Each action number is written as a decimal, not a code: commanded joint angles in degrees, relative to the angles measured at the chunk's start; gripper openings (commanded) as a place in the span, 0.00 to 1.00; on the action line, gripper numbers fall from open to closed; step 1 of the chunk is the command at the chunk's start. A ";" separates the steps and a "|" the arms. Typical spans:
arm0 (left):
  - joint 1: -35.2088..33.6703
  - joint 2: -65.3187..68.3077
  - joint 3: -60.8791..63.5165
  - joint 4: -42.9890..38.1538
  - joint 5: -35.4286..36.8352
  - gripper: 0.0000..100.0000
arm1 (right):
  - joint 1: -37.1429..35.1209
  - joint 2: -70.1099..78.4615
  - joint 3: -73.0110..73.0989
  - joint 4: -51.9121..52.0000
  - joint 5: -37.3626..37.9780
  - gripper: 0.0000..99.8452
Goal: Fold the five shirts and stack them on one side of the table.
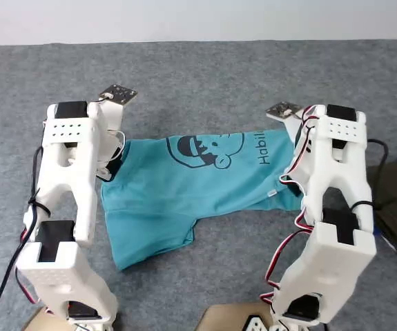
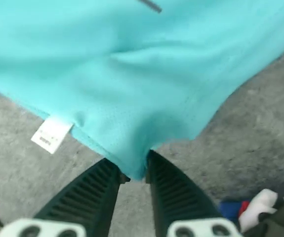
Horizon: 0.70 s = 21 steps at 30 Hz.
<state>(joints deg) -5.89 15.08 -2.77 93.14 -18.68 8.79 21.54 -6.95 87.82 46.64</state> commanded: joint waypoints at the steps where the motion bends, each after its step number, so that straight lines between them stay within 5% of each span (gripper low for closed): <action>1: -0.18 -0.53 -2.15 0.97 0.26 0.01 | 0.04 -4.44 -2.99 -2.86 0.88 0.01; 21: -0.18 -0.53 -2.15 1.14 0.26 0.01 | -0.84 -11.38 -13.71 6.11 13.01 0.01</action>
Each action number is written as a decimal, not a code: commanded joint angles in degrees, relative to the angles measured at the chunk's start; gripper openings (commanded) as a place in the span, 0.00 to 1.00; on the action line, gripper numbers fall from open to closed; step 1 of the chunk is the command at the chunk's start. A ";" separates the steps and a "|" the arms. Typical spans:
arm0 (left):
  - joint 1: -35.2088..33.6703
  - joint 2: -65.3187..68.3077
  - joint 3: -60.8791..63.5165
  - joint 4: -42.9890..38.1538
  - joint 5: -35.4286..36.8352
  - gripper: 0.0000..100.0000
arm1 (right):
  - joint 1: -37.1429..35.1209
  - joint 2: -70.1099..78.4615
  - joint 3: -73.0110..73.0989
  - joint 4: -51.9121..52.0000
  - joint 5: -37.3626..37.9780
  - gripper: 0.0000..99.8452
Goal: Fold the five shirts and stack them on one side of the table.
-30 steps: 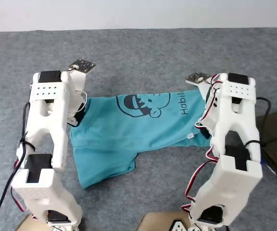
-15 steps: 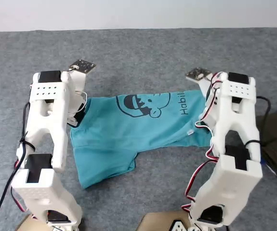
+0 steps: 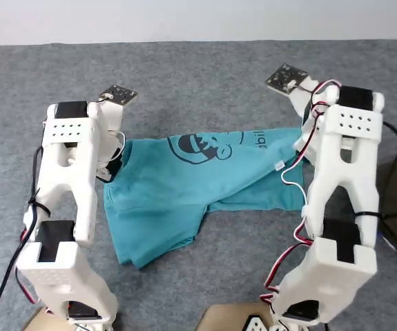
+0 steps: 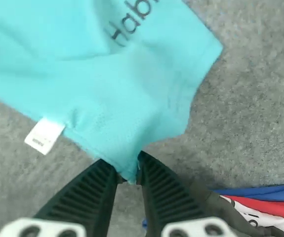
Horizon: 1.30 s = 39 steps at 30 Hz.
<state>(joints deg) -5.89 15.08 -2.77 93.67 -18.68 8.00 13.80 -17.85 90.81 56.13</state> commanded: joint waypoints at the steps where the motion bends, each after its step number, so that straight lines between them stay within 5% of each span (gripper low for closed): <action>1: -0.18 -0.53 -2.15 0.62 0.26 0.01 | 0.04 -3.65 -2.81 4.97 5.54 0.01; 10: -0.18 -0.53 -2.15 0.62 0.26 0.01 | 3.91 -4.18 -3.16 11.82 10.99 0.19; 25: -0.18 -0.53 -2.15 0.97 0.26 0.01 | -0.31 3.91 -2.29 11.56 10.90 0.06; 31: -0.18 -0.53 -2.15 1.41 0.26 0.01 | -0.66 14.46 -2.55 8.04 2.64 0.04; 39: -0.18 -0.53 -2.15 1.41 0.26 0.01 | -4.88 19.65 -2.20 11.91 1.58 0.04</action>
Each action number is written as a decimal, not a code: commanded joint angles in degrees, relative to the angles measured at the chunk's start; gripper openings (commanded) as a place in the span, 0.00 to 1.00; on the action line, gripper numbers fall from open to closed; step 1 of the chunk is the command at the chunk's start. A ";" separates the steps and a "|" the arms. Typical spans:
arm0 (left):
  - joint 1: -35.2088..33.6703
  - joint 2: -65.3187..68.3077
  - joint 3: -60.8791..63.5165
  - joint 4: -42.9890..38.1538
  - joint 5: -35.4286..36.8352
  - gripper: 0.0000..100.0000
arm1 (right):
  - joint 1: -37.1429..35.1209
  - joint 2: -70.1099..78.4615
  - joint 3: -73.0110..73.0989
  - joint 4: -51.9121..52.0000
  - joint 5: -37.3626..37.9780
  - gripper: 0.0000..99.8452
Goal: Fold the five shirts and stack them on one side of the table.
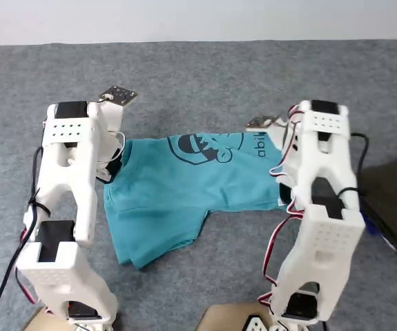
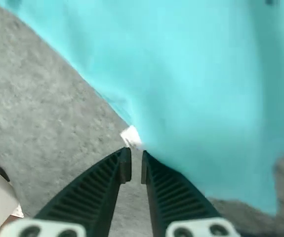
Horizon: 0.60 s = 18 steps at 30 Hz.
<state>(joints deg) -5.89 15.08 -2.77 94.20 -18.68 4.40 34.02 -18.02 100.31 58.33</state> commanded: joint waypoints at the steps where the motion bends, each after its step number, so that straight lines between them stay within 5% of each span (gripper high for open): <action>1: -0.18 -0.53 -2.15 0.88 0.26 0.01 | -1.27 -0.75 -2.02 2.42 -0.62 0.04; 8: 2.99 -6.24 -3.82 2.64 0.35 0.01 | -0.92 -9.80 -2.11 2.51 -0.97 0.04; 18: 15.21 -6.95 5.58 4.13 0.35 0.01 | -1.01 -21.05 3.60 2.33 -12.48 0.05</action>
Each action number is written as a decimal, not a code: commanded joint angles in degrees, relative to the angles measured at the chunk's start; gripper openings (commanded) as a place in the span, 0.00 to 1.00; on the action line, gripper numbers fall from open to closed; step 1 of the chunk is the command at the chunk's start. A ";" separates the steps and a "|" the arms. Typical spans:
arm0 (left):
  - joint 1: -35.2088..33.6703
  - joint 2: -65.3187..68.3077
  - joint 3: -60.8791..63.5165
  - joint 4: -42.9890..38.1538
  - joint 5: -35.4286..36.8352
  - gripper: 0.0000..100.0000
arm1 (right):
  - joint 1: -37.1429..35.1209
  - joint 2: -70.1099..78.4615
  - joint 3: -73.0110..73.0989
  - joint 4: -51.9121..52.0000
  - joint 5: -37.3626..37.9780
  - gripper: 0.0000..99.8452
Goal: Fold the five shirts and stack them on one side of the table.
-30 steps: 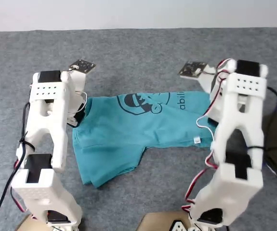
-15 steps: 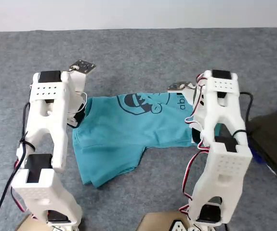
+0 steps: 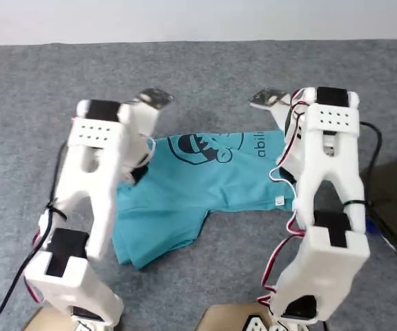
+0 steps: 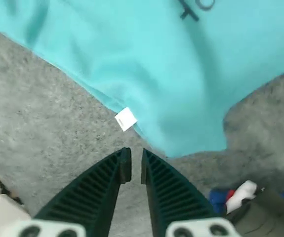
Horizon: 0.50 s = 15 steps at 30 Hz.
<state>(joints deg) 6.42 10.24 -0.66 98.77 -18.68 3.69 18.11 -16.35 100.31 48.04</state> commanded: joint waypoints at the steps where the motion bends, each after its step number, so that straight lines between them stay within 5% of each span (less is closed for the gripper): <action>1: 3.78 -1.32 5.76 -0.88 0.00 0.01 | -0.13 -5.76 3.16 1.80 -2.73 0.05; 6: 4.75 5.01 14.20 -4.92 -4.04 0.01 | 1.45 -9.10 8.62 -1.36 -4.13 0.04; 15: -3.43 15.65 14.81 -5.71 -10.81 0.01 | 2.24 -12.70 12.31 -3.74 -4.04 0.04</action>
<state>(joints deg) 5.45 24.66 14.29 93.49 -27.47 5.80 9.23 -3.69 97.05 44.53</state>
